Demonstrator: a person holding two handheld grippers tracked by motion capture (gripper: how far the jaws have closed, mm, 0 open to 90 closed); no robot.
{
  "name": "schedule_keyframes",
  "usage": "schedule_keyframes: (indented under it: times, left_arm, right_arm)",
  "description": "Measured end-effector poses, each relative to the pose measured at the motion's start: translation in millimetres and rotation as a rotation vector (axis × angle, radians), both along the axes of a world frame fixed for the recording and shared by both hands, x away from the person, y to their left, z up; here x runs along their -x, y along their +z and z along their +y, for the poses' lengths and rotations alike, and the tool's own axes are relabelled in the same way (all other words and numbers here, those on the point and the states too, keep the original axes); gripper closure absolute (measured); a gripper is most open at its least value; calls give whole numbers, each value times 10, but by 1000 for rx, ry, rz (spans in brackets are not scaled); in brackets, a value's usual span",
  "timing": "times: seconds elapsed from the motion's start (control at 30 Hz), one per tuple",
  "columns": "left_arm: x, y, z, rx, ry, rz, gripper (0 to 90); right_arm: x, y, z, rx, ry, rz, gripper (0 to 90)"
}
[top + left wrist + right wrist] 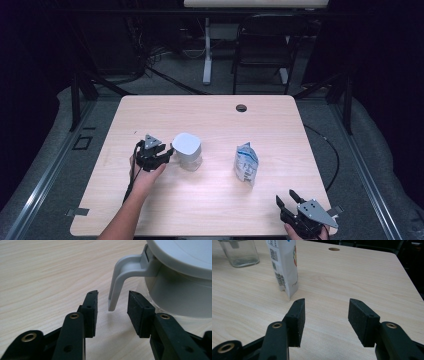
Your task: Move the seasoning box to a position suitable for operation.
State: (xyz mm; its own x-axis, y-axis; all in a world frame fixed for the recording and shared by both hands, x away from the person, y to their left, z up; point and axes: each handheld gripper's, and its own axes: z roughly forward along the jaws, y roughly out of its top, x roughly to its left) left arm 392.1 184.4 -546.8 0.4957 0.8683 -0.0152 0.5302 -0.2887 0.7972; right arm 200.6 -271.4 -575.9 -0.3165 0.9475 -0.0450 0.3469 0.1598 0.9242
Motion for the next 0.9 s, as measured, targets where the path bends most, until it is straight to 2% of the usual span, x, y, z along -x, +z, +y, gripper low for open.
schedule_keyframes:
  times: [0.13,0.37,0.5,0.63,0.8,0.9]
  left_arm:
    - [-52,-19,-36,-4,4,9,646]
    - [-119,-62,-104,-22,0,2,689]
    - [-112,-64,-119,-29,-9,-4,756]
    - [-85,-52,-134,-54,-27,-6,745]
    - [-58,-47,-113,-40,-34,-3,754]
    - [-10,-49,-102,-24,-56,-4,758]
  right_arm:
    - [-3,-7,0,-2,2,2,477]
    - [1,-14,14,-3,4,6,475]
    - [5,-16,8,-8,5,3,474]
    - [7,-20,0,-9,3,10,471]
    - [3,-27,11,-10,6,10,468]
    - [0,-30,13,-10,7,12,467]
